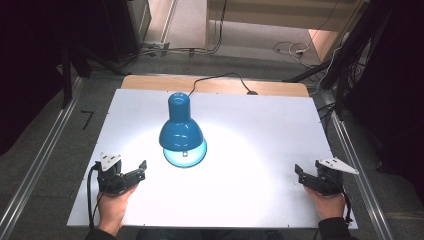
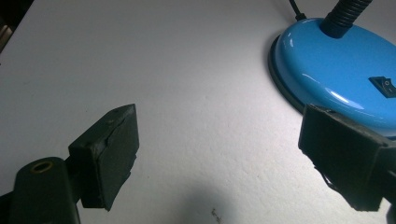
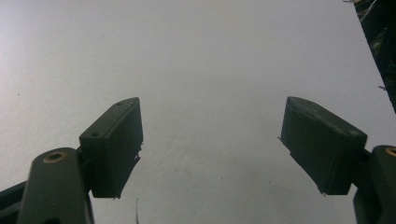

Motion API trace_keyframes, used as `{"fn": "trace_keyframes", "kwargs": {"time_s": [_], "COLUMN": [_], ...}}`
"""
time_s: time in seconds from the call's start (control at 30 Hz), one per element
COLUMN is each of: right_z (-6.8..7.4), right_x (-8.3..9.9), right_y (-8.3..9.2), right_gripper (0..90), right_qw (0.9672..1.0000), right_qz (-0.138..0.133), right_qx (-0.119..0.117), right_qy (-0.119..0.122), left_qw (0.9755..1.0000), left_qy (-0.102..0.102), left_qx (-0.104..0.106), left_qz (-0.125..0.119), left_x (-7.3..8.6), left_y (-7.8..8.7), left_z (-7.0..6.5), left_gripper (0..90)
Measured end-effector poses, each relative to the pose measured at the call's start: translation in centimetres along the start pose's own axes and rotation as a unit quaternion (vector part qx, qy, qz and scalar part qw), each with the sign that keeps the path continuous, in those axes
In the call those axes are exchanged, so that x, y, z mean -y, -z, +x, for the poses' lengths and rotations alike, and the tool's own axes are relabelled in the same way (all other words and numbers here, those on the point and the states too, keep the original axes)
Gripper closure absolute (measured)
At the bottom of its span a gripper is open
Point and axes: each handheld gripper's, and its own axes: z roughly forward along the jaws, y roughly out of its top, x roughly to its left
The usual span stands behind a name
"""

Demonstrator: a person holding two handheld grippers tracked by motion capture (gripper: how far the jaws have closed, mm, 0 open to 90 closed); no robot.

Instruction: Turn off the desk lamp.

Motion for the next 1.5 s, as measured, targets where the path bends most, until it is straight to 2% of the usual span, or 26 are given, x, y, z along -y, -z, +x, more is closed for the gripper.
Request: {"fn": "trace_keyframes", "kwargs": {"time_s": [0.57,1.13,1.5], "right_z": [-0.1,-0.1,-0.1], "right_x": [0.1,0.1,0.1], "right_y": [-0.1,-0.1,-0.1], "right_gripper": [19.5,19.6,19.7], "right_qw": [1.0,1.0,1.0], "right_qz": [0.005,0.006,0.006], "right_qx": [0.001,0.001,0.001], "right_qy": [-0.001,-0.003,-0.003], "left_qw": [0.9999,0.9997,0.9997], "left_qy": [-0.011,-0.014,-0.013], "left_qx": [0.011,0.02,0.02], "left_qz": [0.001,-0.002,-0.004], "left_x": [-0.2,-0.4,-0.5], "left_y": [-0.5,-1.1,-1.3], "left_z": [-1.1,-2.1,-2.3], "left_gripper": [14.3,14.9,15.6]}}
